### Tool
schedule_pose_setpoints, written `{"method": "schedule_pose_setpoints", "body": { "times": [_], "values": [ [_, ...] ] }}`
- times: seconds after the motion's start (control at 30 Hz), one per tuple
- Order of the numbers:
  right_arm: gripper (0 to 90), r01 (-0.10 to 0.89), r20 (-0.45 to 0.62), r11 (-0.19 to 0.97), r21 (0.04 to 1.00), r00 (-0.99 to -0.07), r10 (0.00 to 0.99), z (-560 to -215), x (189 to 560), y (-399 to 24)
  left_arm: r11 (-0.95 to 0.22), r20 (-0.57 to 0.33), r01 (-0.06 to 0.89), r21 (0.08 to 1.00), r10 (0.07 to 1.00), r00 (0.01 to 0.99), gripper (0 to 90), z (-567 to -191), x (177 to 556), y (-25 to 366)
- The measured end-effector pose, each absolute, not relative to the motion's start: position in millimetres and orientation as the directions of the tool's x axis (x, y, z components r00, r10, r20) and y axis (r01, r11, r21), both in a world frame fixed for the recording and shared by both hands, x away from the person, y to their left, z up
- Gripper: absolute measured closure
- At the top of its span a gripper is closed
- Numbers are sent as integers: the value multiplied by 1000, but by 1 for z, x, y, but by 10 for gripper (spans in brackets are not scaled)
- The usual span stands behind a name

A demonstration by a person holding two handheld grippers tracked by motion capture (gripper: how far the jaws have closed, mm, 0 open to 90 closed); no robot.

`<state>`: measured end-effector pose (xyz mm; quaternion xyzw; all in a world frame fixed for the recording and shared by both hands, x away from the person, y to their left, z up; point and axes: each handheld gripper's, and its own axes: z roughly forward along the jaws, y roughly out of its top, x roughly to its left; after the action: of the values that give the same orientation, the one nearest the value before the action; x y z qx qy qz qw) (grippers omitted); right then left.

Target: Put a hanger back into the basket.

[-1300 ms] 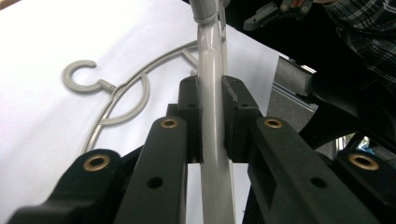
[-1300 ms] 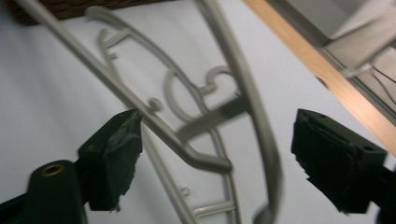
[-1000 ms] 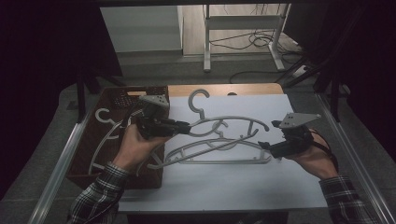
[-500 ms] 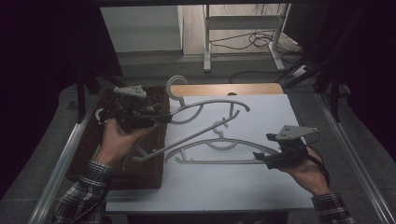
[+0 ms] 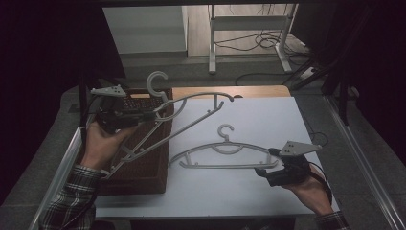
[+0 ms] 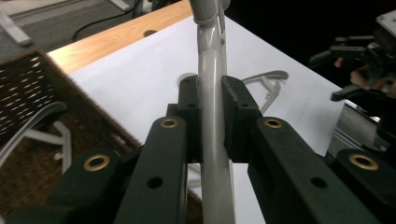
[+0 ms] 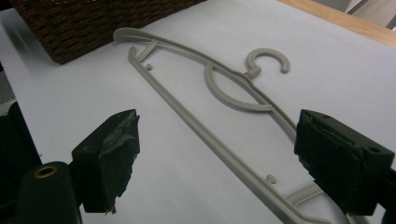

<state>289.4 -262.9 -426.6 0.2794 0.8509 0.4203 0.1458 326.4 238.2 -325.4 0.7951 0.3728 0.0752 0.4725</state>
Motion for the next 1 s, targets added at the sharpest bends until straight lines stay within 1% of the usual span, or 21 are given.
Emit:
{"method": "schedule_pose_setpoints", "body": {
  "times": [0.4, 0.57, 1.0],
  "values": [
    [148, 364, 4, 494, 789, -808, 589, -437, 279, -264, -197, -223, 533, 823, 751, 621, 805, -334, 321, 283],
    [147, 367, 4, 502, 783, -810, 587, -440, 278, -263, -151, -235, 545, 824, 785, 573, 805, -343, 318, 302],
    [147, 369, -5, 527, 766, -816, 578, -446, 278, -260, -79, -232, 548, 833, 849, 475, 804, -362, 309, 348]
  ]
}}
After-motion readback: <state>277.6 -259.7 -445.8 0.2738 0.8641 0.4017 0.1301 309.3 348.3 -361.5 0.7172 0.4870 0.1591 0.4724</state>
